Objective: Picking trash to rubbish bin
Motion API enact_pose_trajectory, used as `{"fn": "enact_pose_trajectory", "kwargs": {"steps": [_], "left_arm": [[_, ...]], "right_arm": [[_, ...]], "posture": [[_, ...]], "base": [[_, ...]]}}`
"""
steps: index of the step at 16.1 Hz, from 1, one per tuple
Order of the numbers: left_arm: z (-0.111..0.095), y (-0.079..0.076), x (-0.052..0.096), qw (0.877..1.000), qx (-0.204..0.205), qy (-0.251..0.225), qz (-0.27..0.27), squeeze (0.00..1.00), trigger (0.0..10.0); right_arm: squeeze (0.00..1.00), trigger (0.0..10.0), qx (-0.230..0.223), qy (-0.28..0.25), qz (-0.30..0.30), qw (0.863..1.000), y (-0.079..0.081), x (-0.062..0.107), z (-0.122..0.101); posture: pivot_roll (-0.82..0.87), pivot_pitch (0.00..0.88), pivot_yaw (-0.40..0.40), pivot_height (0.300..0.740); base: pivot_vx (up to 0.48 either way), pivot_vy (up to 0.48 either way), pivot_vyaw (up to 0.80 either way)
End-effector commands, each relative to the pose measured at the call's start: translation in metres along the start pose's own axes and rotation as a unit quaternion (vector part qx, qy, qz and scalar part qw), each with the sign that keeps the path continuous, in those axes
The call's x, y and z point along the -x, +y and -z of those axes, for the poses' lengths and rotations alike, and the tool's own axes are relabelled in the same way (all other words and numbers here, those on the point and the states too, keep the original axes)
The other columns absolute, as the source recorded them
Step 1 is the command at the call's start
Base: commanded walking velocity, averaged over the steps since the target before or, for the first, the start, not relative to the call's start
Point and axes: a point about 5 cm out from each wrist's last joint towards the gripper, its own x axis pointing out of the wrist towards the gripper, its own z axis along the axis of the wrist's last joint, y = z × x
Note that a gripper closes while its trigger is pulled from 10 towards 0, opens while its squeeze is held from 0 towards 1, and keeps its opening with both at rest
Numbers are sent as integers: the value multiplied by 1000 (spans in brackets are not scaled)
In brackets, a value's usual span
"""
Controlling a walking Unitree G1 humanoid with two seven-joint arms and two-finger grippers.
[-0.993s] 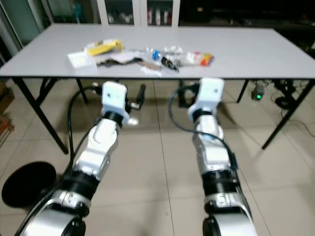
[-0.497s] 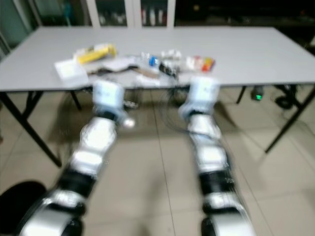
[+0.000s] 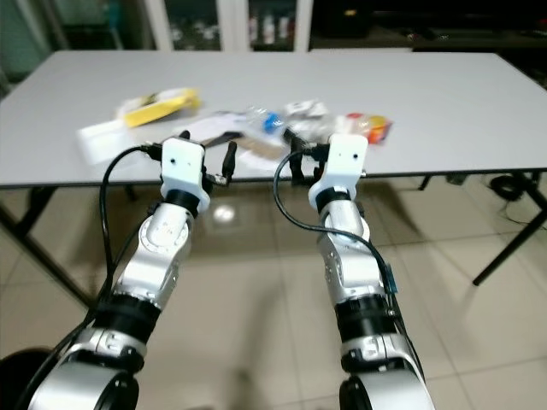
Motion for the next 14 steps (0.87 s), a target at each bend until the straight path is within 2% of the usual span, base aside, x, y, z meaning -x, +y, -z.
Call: {"fn": "enact_pose_trajectory", "kwargs": {"steps": [1, 14], "left_arm": [[-5, -8, -2, 1000, 4, -7, 12, 0, 10000], [-8, -5, -5, 1000, 3, -11, 9, 0, 10000]], "right_arm": [[0, 10000, 4, -2, 17, 1000, -10, 0, -1], [0, 10000, 6, 4, 22, 1000, -10, 0, 0]], "posture": [[13, 0, -22, 740], [15, 0, -21, 740]], "base": [[472, 0, 0], [472, 0, 0]]}}
